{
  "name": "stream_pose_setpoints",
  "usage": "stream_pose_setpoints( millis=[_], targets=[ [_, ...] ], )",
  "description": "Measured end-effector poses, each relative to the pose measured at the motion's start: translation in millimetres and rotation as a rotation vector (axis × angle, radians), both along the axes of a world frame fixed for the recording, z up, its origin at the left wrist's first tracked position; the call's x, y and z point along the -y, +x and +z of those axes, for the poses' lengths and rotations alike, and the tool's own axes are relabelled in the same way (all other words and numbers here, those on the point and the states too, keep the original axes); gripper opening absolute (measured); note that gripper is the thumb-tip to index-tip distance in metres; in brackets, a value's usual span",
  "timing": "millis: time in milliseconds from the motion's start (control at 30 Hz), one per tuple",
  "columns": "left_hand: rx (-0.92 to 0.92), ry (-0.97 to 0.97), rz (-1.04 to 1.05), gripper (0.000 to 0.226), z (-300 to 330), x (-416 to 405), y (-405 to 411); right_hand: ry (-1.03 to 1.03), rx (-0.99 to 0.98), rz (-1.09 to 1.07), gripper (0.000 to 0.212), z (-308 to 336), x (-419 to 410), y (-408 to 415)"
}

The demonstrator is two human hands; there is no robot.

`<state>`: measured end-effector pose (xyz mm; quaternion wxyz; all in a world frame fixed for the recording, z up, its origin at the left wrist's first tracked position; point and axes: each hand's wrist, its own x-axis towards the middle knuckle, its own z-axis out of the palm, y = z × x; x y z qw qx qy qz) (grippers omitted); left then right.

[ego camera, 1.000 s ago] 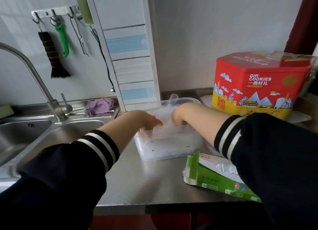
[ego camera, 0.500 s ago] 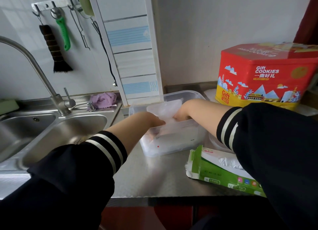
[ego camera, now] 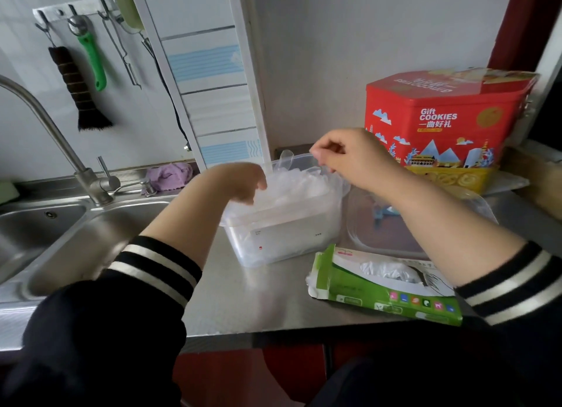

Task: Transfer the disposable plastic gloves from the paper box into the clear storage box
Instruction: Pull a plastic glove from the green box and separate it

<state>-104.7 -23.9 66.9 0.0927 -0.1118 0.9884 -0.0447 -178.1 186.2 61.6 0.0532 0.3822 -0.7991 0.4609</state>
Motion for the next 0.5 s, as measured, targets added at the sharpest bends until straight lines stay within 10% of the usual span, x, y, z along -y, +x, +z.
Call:
stream_pose_setpoints(
  millis=[167, 333, 500],
  targets=[
    [-0.514, -0.083, -0.108, 0.056, 7, -39, 25, -0.154, 0.312, 0.069, 0.01, -24, -44, 24],
    [-0.963, 0.2, -0.394, 0.037, -39, -95, 43, 0.265, 0.273, 0.033, 0.009, -61, -68, 32],
    [-0.699, 0.615, -0.3, 0.048, -116, -133, 49, 0.64, 0.251, 0.039, 0.018, -90, -76, 40]
  ],
)
